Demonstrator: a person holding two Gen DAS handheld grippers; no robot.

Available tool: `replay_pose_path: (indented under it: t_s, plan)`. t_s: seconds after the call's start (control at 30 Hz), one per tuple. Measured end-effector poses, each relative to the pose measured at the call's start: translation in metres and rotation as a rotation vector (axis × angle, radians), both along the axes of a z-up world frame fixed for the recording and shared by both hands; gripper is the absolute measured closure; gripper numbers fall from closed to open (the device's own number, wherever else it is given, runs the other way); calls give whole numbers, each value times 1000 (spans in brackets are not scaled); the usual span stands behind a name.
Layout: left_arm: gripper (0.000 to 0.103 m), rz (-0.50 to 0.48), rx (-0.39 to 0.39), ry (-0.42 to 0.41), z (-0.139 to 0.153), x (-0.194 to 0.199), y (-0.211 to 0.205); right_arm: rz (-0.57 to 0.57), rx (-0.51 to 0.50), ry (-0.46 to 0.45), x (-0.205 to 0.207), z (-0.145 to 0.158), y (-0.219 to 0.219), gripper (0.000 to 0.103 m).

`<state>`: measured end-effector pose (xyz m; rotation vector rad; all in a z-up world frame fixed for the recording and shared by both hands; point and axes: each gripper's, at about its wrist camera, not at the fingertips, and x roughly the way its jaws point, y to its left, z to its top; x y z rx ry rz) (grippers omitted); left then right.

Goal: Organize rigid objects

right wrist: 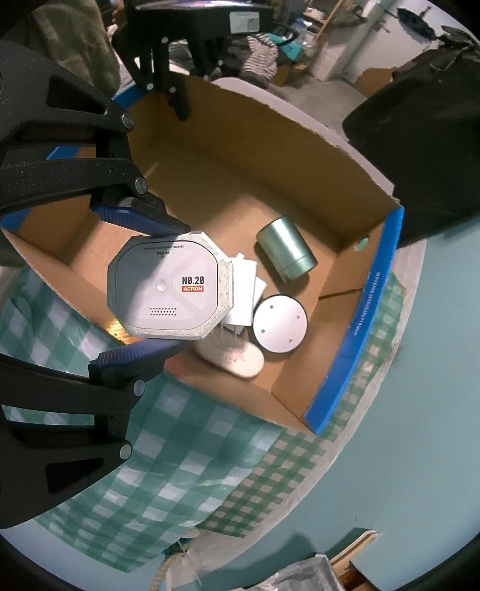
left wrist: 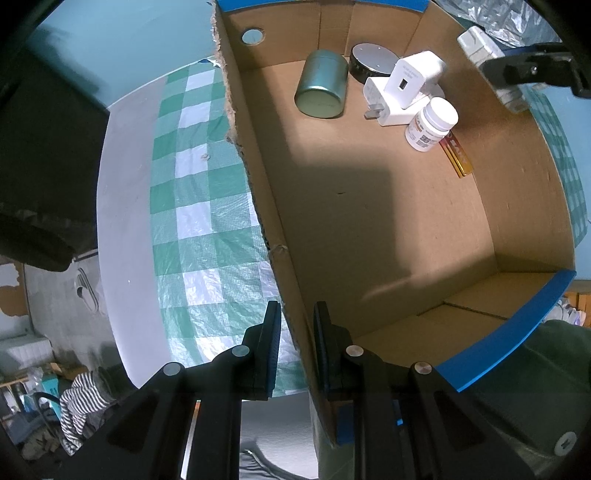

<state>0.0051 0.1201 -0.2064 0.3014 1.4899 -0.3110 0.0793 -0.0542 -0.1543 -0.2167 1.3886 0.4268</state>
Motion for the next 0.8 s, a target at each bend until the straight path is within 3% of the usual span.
replay_pose_path:
  t_s: [0.47,0.53,0.63,0.8]
  plan:
    - [85,4,4,2,-1,-1,0,-1,-1,-14,2,-2,1,49]
    - [84,6,3,-1,0,0,-1,-8,6,-21,4,1,0,47]
    - [85,11,3,-7,2,2,-2,-23,-2,-35,5,8,-1,36]
    - [84,12,6,-36,14,7,-5,-73,3,-70,7,26,-9,35]
